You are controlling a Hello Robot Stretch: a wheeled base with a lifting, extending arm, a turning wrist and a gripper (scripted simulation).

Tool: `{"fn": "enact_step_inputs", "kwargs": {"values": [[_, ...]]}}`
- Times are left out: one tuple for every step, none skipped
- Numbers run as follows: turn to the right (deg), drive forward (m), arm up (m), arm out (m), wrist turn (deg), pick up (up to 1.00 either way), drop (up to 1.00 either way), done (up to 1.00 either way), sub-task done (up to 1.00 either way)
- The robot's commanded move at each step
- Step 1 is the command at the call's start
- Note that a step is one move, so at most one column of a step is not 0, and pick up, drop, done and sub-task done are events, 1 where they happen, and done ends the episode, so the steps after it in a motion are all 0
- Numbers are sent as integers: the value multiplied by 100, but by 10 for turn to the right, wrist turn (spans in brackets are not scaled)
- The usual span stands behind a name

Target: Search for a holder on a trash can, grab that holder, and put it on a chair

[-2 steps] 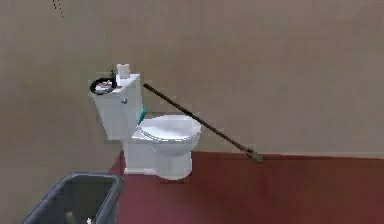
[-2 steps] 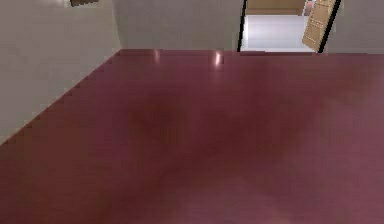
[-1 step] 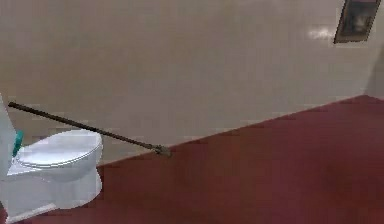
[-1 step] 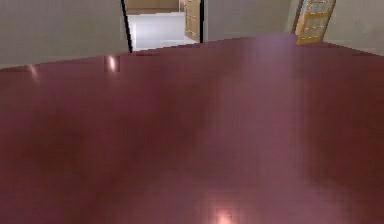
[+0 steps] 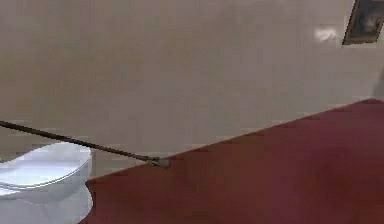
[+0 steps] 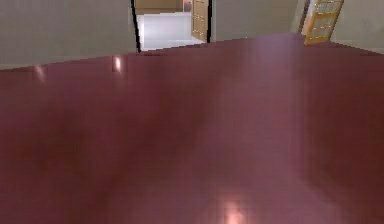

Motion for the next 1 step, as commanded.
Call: {"fn": "enact_step_inputs", "kwargs": {"values": [[-210,0,0,0,0,0,0,0,0]]}}
